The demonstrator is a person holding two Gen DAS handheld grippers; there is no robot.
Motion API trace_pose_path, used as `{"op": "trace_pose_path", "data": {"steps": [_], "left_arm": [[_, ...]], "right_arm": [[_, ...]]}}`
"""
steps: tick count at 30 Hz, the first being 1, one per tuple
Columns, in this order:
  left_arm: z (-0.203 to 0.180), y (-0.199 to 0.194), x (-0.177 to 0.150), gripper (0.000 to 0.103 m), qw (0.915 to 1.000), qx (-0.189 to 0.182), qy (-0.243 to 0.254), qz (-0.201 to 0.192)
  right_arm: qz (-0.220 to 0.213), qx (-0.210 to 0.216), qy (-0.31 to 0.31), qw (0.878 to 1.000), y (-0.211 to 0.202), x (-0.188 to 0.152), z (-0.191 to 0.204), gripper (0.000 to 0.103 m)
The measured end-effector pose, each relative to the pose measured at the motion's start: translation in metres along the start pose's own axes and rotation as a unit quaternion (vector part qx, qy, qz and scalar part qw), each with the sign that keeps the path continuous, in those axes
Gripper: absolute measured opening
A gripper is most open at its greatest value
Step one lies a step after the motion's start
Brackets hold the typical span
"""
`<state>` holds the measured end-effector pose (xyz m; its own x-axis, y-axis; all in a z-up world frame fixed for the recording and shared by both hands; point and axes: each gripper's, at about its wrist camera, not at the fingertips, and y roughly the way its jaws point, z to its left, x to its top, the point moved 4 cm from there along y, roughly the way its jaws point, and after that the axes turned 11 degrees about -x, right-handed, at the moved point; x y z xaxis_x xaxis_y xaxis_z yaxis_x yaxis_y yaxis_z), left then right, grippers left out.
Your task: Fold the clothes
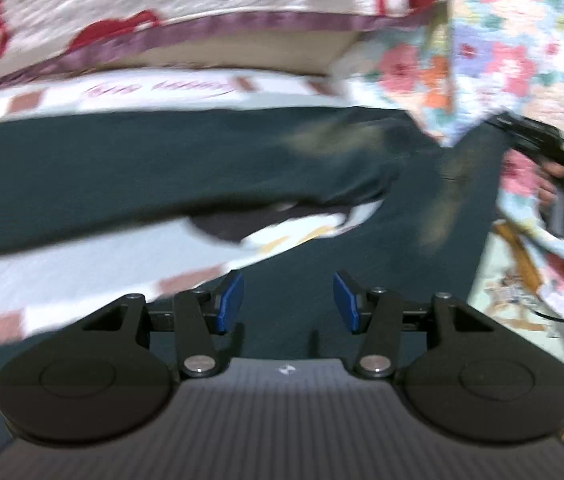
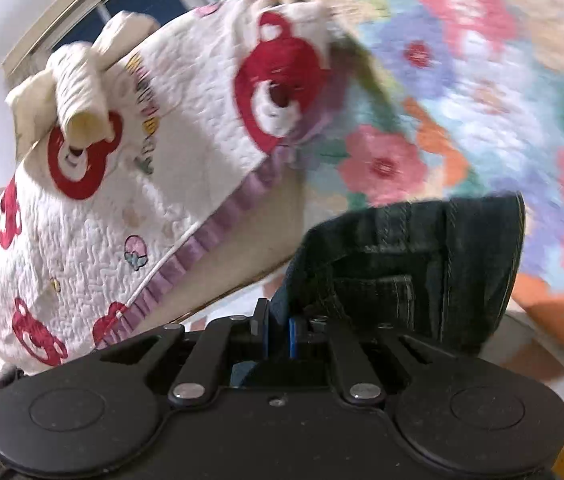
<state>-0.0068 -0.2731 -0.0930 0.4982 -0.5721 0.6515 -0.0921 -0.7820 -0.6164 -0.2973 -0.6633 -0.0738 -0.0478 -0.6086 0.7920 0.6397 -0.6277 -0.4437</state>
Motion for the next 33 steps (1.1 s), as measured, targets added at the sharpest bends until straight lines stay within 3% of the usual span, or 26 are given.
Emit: {"op": "trace_pose_path", "data": {"steps": [3, 6, 12, 14, 21, 24, 26, 30, 33], "left_arm": [[-0.021, 0.016, 0.016, 0.057, 0.9989, -0.023, 0.037, 0.020], [-0.037, 0.036, 0.030, 0.058, 0.9962, -0.044, 0.067, 0.035], [-0.064, 0.060, 0.051, 0.060, 0.9887, -0.128, 0.067, 0.039], [-0.074, 0.068, 0.050, 0.061, 0.9864, -0.136, 0.080, 0.048], [-0.084, 0.089, 0.027, 0.063, 0.9812, -0.078, 0.136, 0.112], [-0.077, 0.091, 0.014, 0.063, 0.9779, -0.023, 0.154, 0.140], [-0.065, 0.093, 0.006, 0.064, 0.9696, 0.061, 0.180, 0.154], [-0.027, 0.079, 0.000, 0.066, 0.9745, 0.109, 0.115, 0.159], [-0.015, 0.061, -0.007, 0.066, 0.9791, 0.112, 0.082, 0.148]], "right_arm": [[-0.002, 0.002, -0.023, 1.000, 0.020, 0.014, 0.023, 0.011], [-0.005, 0.006, -0.038, 0.999, 0.036, 0.025, 0.041, 0.011], [-0.019, 0.006, -0.057, 0.998, 0.047, 0.038, 0.063, 0.011], [-0.026, 0.004, -0.062, 0.998, 0.046, 0.041, 0.067, 0.011], [-0.041, 0.008, -0.057, 0.998, 0.045, 0.043, 0.068, 0.011], [-0.050, 0.014, -0.051, 0.997, 0.043, 0.042, 0.067, 0.011], [-0.058, 0.018, -0.041, 0.997, 0.038, 0.042, 0.065, 0.011], [-0.075, 0.018, -0.039, 0.996, 0.028, 0.039, 0.063, 0.011], [-0.083, 0.018, -0.040, 0.996, 0.023, 0.037, 0.060, 0.011]]}}
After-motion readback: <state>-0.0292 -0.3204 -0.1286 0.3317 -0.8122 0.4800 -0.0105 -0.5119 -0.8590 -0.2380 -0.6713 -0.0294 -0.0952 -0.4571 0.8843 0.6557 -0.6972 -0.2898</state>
